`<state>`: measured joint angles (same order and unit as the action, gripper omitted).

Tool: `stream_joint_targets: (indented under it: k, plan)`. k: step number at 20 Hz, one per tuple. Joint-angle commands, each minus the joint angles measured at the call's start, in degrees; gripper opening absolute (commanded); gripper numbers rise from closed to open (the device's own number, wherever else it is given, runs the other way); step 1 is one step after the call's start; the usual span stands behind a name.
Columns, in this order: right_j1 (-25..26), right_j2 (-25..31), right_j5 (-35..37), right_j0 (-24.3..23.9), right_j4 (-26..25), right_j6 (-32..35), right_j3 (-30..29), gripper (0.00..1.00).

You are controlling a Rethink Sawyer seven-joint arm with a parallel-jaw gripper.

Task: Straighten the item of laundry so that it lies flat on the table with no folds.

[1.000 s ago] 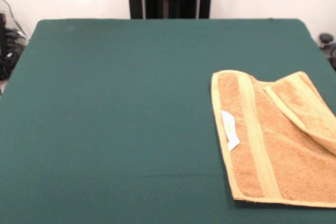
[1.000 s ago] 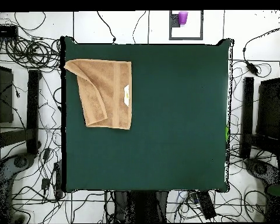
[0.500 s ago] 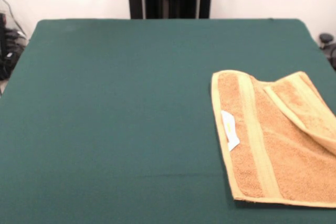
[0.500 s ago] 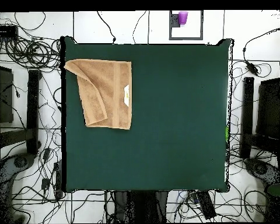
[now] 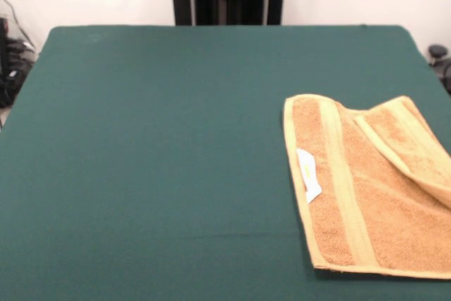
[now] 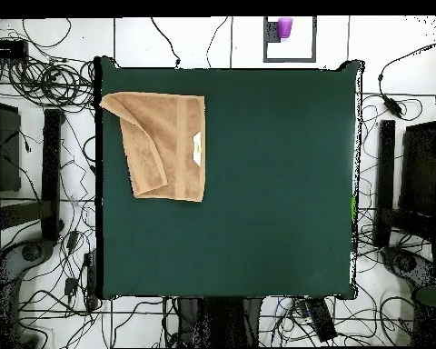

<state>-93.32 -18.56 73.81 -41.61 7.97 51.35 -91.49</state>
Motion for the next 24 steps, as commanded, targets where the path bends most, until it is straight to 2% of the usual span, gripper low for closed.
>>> stream_joint_targets:
  k: [1,4,7,11,17,21,24]
  plan:
    - [3.78,-2.48,-4.43,2.15,1.76,16.85,-12.33,1.0]
    - [3.53,-2.71,-2.17,2.06,0.38,16.64,-10.66,1.0]
    - [3.58,-3.41,-4.65,1.93,0.66,15.46,-12.9,1.0]
    - [4.46,-3.94,-12.26,1.06,3.7,12.36,-18.11,1.0]
    - [5.5,-3.68,-18.41,-0.25,9.75,7.31,-23.8,1.0]
    - [5.38,-3.91,-13.48,0.59,5.91,9.56,-19.03,1.0]
    - [4.84,-3.69,-9.8,1.06,6.45,11.47,-16.09,1.0]
